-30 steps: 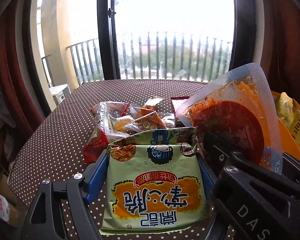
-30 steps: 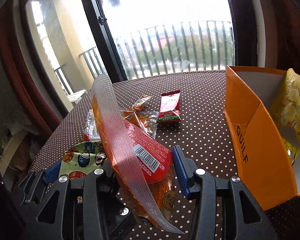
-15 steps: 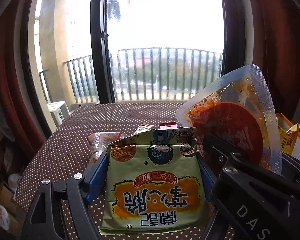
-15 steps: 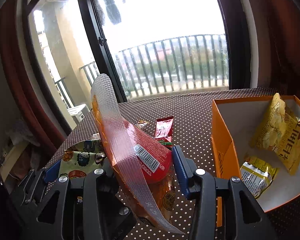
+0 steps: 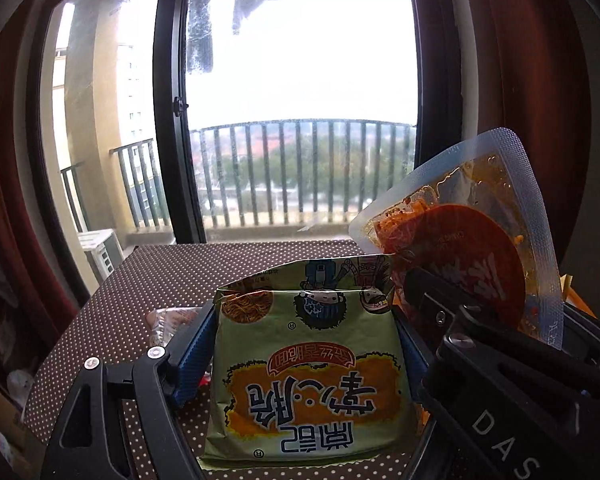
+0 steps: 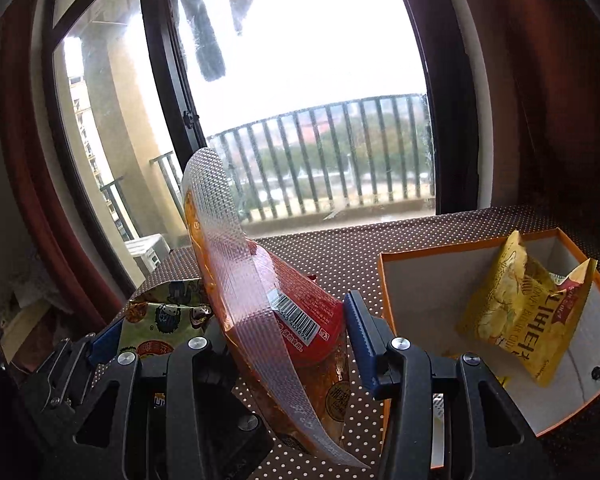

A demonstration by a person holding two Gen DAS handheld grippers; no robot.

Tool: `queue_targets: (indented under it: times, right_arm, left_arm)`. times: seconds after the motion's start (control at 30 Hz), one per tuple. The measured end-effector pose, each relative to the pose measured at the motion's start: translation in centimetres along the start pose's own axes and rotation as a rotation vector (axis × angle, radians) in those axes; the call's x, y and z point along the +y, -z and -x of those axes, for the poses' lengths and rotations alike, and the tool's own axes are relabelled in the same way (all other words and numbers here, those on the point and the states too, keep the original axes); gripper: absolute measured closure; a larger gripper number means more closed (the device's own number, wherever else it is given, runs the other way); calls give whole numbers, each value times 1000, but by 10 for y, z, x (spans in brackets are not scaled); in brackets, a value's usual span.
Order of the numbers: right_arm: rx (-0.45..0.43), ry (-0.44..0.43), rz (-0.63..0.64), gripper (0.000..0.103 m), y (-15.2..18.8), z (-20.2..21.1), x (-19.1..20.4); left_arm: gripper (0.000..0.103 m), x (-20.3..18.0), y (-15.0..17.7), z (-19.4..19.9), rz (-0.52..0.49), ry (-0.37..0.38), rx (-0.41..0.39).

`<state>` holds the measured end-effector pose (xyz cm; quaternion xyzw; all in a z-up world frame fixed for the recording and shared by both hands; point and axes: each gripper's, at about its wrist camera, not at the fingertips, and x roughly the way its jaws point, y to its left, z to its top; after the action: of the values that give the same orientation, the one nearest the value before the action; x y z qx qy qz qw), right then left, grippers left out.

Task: Organize snacks
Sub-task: 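Lift both held packets and carry them toward the box, then lower the green noodle packet with the left tool while the right lowers the sauce bag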

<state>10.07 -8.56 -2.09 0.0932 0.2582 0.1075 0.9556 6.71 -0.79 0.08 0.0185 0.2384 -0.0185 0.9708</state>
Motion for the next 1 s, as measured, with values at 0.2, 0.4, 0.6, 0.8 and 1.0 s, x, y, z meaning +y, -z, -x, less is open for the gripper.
queue_targets:
  times: [0.2, 0.4, 0.6, 0.8, 1.0]
  right_arm:
    - [-37, 27, -21, 53, -10, 8, -22]
    - [-68, 58, -50, 53, -17, 15, -44]
    - [-93, 94, -79, 53, -24, 24, -70]
    - [-103, 133, -115, 53, -25, 29, -95]
    - [-98, 167, -157, 53, -20, 30, -120]
  left_arm:
    - [22, -17, -4, -3, -21, 46, -11]
    - [22, -34, -10, -13, -46, 85, -22]
    - [22, -55, -15, -24, -77, 126, -22]
    - [22, -73, -20, -39, -108, 164, -9]
    - [22, -91, -20, -58, -141, 198, 27]
